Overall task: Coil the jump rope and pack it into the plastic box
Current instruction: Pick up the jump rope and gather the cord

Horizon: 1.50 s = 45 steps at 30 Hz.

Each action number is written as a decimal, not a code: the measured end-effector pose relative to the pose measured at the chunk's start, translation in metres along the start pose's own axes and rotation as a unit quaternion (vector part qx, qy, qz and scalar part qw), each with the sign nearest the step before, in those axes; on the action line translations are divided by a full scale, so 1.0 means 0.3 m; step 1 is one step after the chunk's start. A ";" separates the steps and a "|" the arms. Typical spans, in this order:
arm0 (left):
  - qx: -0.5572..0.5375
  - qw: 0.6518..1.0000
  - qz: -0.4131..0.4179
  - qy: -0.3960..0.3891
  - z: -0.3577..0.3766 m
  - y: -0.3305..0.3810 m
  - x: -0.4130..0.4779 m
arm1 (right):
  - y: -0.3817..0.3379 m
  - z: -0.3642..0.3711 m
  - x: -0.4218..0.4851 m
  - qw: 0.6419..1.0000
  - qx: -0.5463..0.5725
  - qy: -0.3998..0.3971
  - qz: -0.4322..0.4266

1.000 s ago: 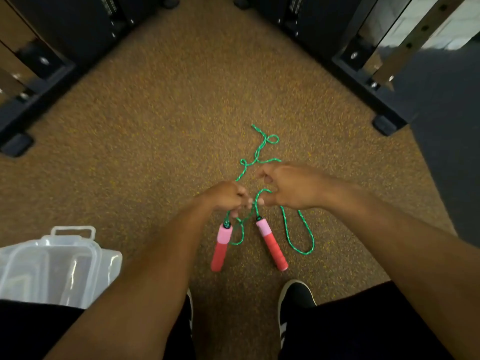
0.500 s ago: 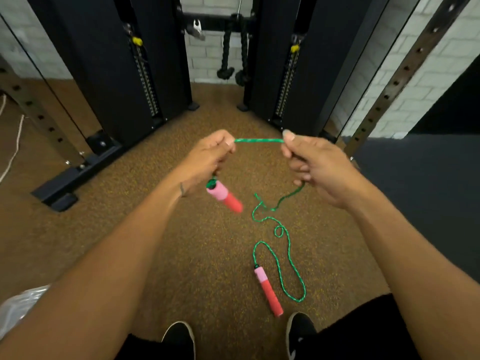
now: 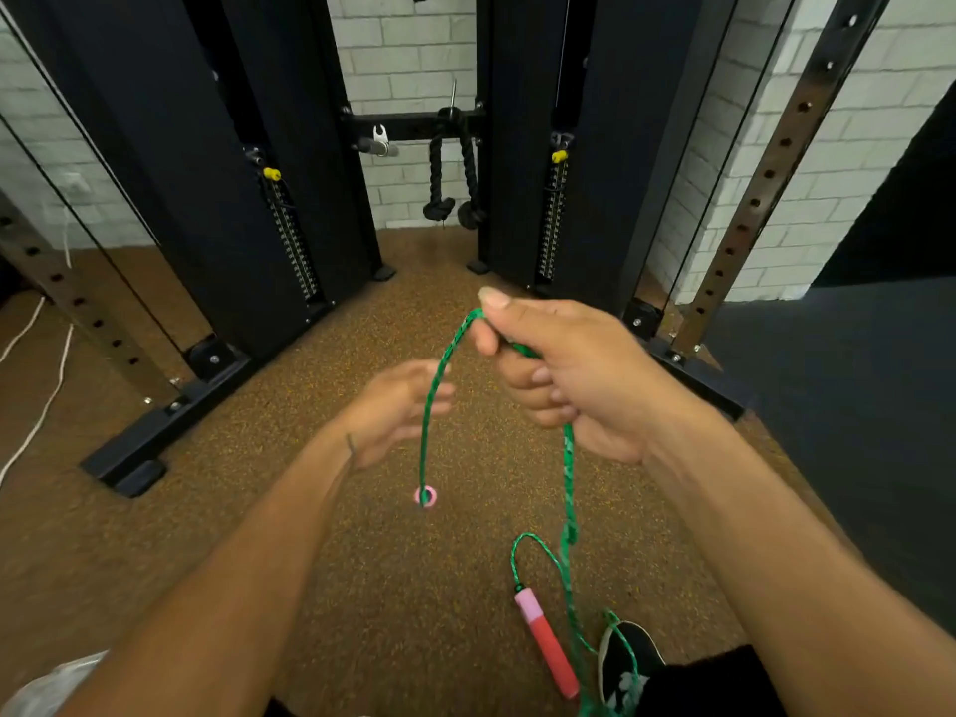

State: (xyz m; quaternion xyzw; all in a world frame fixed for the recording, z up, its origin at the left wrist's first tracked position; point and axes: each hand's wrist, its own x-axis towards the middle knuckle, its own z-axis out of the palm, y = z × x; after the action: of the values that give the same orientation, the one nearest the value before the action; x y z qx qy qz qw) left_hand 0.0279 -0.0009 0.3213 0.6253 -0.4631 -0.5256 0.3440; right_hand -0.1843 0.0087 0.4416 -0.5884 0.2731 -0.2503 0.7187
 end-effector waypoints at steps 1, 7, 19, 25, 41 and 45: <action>-0.096 0.994 0.035 -0.047 0.019 0.089 -0.039 | 0.012 -0.001 0.014 0.999 -0.017 0.029 0.022; -0.014 0.978 0.190 -0.081 0.114 0.336 -0.113 | 0.036 -0.006 0.054 0.990 0.099 0.086 0.056; -0.105 0.919 0.001 0.379 -0.106 0.017 0.208 | -0.033 0.050 -0.047 0.981 0.158 -0.106 0.042; 0.166 0.931 -0.021 0.325 -0.233 -0.055 0.186 | -0.038 0.000 -0.031 0.990 0.115 -0.086 -0.008; -0.038 0.954 0.109 0.277 -0.160 0.146 0.030 | -0.018 0.019 -0.062 0.996 0.029 -0.073 0.033; -0.025 0.945 0.048 0.324 -0.135 0.044 0.129 | 0.047 0.076 -0.046 0.989 0.002 -0.136 0.050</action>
State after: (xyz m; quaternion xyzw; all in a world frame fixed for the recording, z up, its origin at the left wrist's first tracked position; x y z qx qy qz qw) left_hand 0.0653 -0.0441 0.3289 0.7300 -0.3427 -0.2890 0.5158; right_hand -0.1780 0.0369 0.4328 -0.6010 0.2010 -0.1321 0.7622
